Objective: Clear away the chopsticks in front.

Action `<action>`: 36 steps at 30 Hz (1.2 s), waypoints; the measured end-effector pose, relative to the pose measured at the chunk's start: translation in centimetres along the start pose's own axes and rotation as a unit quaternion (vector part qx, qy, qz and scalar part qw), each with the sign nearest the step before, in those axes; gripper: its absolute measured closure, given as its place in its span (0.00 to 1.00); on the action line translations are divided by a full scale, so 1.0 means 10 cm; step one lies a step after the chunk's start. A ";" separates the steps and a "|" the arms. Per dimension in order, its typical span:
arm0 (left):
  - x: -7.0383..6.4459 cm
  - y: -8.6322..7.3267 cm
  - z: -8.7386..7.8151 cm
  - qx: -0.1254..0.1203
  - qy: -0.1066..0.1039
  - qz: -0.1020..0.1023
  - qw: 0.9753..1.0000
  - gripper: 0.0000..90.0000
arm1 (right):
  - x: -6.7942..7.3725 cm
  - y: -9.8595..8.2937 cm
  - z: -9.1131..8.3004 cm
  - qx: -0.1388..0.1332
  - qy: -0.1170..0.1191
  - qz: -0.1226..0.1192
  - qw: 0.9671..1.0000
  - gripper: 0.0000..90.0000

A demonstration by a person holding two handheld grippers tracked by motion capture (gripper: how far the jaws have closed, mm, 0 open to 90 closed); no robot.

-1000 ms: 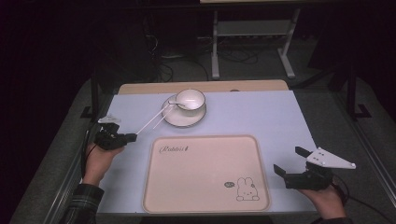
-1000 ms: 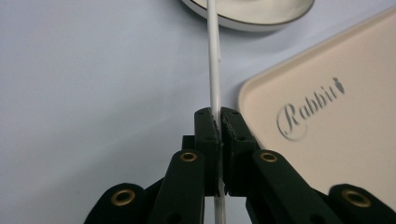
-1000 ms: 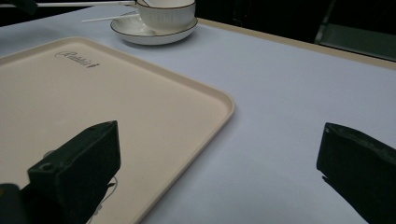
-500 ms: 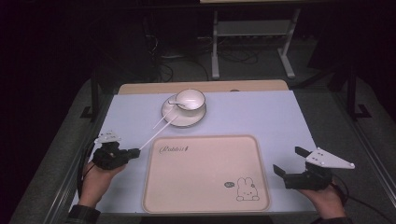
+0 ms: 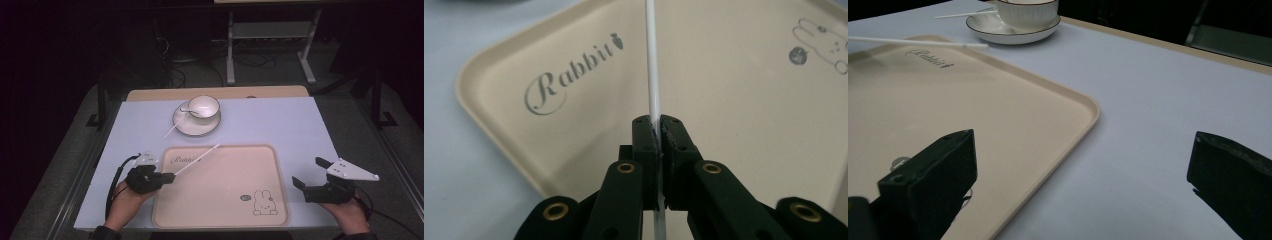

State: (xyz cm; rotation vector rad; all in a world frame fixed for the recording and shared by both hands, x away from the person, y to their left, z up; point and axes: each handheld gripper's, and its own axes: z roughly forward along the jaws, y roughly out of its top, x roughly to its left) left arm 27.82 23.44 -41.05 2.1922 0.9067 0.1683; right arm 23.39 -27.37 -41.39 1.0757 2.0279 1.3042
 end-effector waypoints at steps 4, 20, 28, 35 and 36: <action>0.00 0.00 0.11 0.012 0.005 0.001 1.000 0.95 | 0.00 0.00 0.00 0.000 0.001 -0.002 1.000 0.00; -0.01 -0.05 0.28 0.056 0.018 0.026 0.998 0.94 | 0.01 0.00 0.01 0.003 0.001 -0.001 1.000 0.00; 0.00 -0.06 0.28 0.055 0.015 0.027 0.998 0.90 | 0.01 0.00 0.01 0.003 0.002 -0.002 1.000 0.00; 0.11 0.04 0.20 0.031 0.013 0.012 0.999 0.49 | 0.01 0.00 0.01 0.003 0.002 -0.001 1.000 0.00; 0.13 0.06 0.19 0.023 0.016 0.012 1.000 0.40 | 0.01 0.00 0.01 0.004 0.002 -0.001 1.000 0.00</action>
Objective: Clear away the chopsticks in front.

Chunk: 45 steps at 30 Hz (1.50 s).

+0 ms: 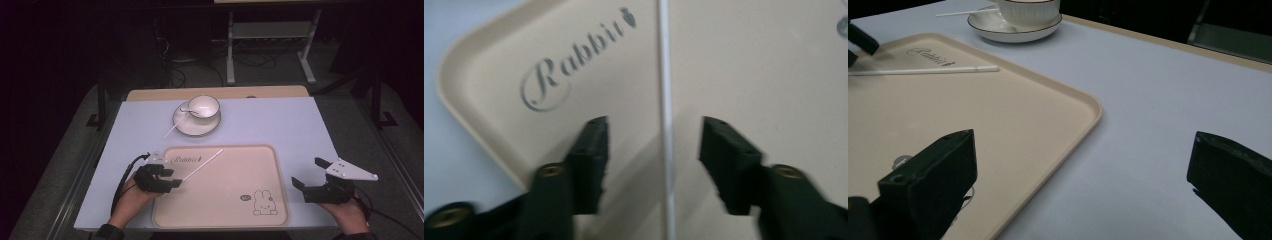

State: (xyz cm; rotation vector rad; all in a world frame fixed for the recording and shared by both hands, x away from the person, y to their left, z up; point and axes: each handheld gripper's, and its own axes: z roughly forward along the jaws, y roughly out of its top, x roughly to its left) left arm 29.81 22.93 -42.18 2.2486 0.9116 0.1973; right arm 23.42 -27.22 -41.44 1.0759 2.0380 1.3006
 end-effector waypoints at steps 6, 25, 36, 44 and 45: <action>0.14 0.12 -0.01 -0.006 -0.003 -0.003 1.000 0.15 | 0.01 0.00 0.01 0.001 0.001 -0.003 1.000 0.00; 0.71 1.07 0.18 0.006 0.028 0.034 0.999 0.14 | 0.01 -0.01 0.01 0.002 0.002 -0.001 1.000 0.00; 1.15 1.30 0.57 0.036 0.079 0.026 0.996 0.37 | -0.01 -0.02 -0.01 -0.001 0.003 0.002 1.000 0.00; 1.36 1.28 0.79 0.020 0.105 -0.010 0.994 0.66 | -0.03 -0.02 -0.01 -0.003 0.004 0.005 1.000 0.00; 1.38 1.27 0.82 0.019 0.106 -0.016 0.994 0.69 | -0.03 -0.02 -0.01 -0.002 0.004 0.005 1.000 0.00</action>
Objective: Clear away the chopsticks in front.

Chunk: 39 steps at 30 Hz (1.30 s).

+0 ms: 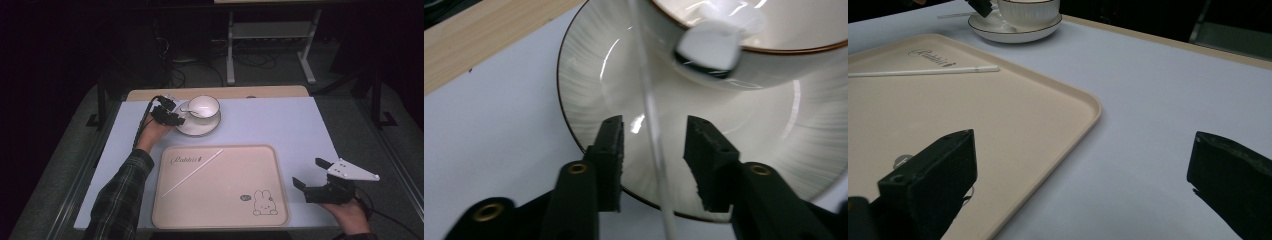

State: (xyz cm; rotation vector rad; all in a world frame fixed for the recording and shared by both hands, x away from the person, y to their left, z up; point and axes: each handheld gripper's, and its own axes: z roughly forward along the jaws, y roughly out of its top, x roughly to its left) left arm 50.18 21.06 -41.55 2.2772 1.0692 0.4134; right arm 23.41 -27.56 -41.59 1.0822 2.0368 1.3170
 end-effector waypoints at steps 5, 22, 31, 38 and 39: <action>0.03 -0.02 0.09 -0.002 -0.003 -0.013 1.000 0.77 | 0.00 0.00 -0.01 -0.001 -0.001 0.001 1.000 0.00; 0.01 0.00 0.10 -0.018 0.012 -0.025 0.999 0.94 | -0.01 0.00 -0.01 -0.003 -0.001 0.002 1.000 0.00; 0.14 -0.02 -0.20 -0.029 0.013 -0.048 0.998 0.94 | -0.01 0.00 -0.02 -0.004 -0.003 0.003 1.000 0.00; 0.18 -0.13 -0.47 -0.033 0.014 -0.062 0.997 0.94 | 0.00 0.01 -0.02 -0.004 -0.003 0.000 1.000 0.00; 0.18 -0.13 -0.47 -0.033 0.014 -0.062 0.997 0.94 | 0.00 0.01 -0.02 -0.004 -0.003 0.000 1.000 0.00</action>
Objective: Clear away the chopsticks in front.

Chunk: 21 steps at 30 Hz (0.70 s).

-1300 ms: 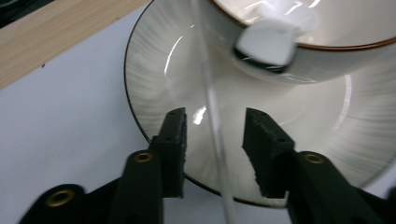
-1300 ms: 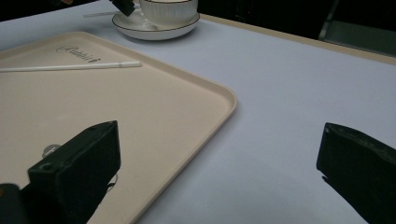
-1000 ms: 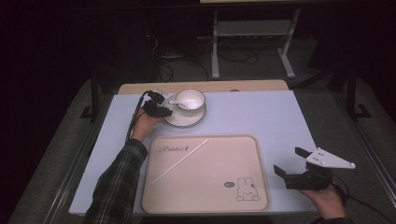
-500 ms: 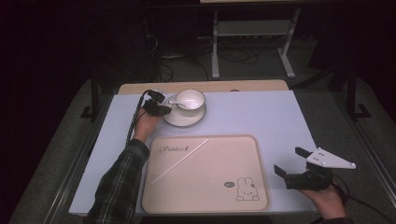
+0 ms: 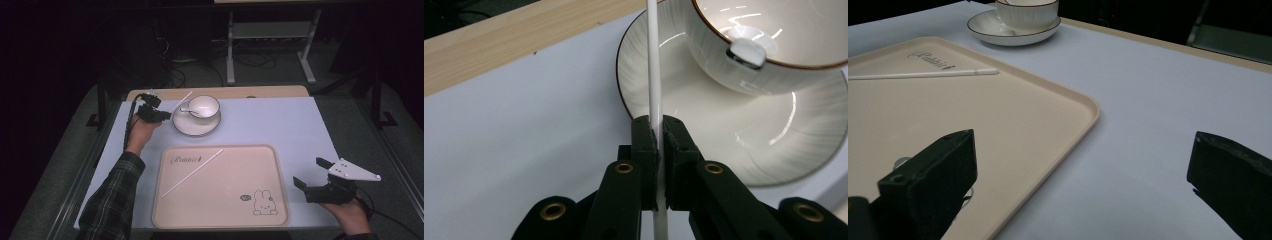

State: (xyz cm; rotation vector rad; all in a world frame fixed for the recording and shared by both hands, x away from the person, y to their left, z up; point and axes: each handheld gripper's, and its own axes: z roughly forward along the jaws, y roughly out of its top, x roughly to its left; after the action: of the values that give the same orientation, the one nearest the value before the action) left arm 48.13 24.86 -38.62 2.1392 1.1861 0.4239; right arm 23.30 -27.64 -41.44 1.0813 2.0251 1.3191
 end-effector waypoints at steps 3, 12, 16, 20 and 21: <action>0.02 -0.09 -0.13 -0.002 -0.003 -0.006 1.000 0.94 | 0.01 0.00 0.00 -0.001 0.000 -0.002 1.000 0.00; 0.03 -0.38 -0.46 -0.009 -0.011 -0.019 1.000 0.94 | 0.01 0.01 0.00 0.000 -0.001 -0.002 1.000 0.00; -0.03 -0.54 -0.59 -0.012 -0.011 -0.022 1.000 0.94 | 0.01 0.01 0.00 -0.001 -0.002 -0.001 1.000 0.00; -0.12 -0.68 -0.69 -0.014 -0.018 -0.025 0.999 0.94 | 0.02 0.01 0.00 0.000 -0.002 -0.001 1.000 0.00; -0.15 -0.73 -0.72 -0.016 -0.020 -0.027 0.999 0.94 | 0.02 0.01 0.00 -0.001 -0.001 -0.001 1.000 0.00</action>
State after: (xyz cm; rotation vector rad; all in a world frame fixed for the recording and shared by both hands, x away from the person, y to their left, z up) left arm 38.68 29.16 -38.14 2.0738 1.2035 0.3721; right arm 23.19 -27.44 -41.34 1.0789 2.0229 1.3166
